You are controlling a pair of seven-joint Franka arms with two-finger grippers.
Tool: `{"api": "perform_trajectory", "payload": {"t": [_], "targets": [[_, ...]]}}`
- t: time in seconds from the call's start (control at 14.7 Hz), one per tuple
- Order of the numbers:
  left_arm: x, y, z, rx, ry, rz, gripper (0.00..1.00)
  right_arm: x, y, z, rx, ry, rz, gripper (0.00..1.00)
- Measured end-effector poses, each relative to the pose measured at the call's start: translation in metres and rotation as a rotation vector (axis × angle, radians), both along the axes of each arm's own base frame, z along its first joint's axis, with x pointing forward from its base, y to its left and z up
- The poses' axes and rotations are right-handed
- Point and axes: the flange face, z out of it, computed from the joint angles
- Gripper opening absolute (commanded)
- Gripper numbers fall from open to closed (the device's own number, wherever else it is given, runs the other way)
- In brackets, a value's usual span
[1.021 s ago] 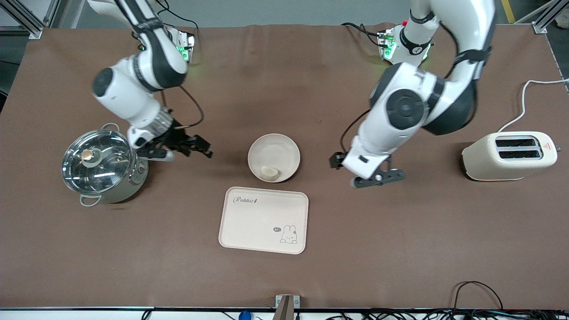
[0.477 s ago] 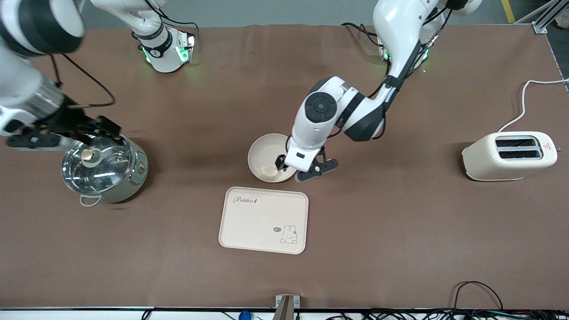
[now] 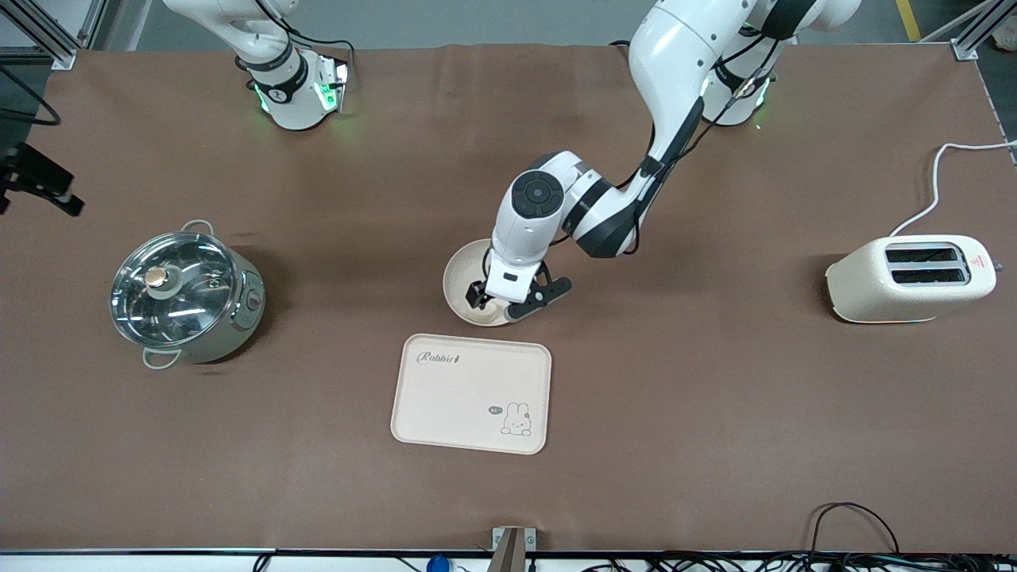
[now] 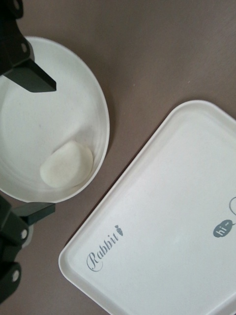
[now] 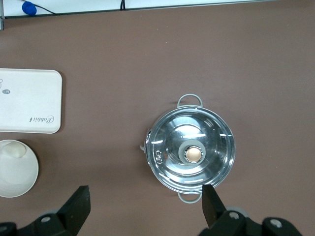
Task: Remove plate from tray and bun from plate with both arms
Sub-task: 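Lower the left gripper onto the bun and close it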
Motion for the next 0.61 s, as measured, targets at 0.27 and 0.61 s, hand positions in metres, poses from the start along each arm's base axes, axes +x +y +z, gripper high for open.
{"api": "perform_trajectory", "payload": {"t": [0.27, 0.61], "targets": [[-0.012, -0.012, -0.019, -0.004, 0.006, 0.007, 0.88, 0.005, 0.007, -0.007, 0.000, 0.012, 0.014, 1.00], [-0.008, -0.015, -0.045, -0.068, -0.048, 0.039, 0.85, 0.011, 0.014, -0.015, 0.001, 0.028, 0.026, 1.00]]}}
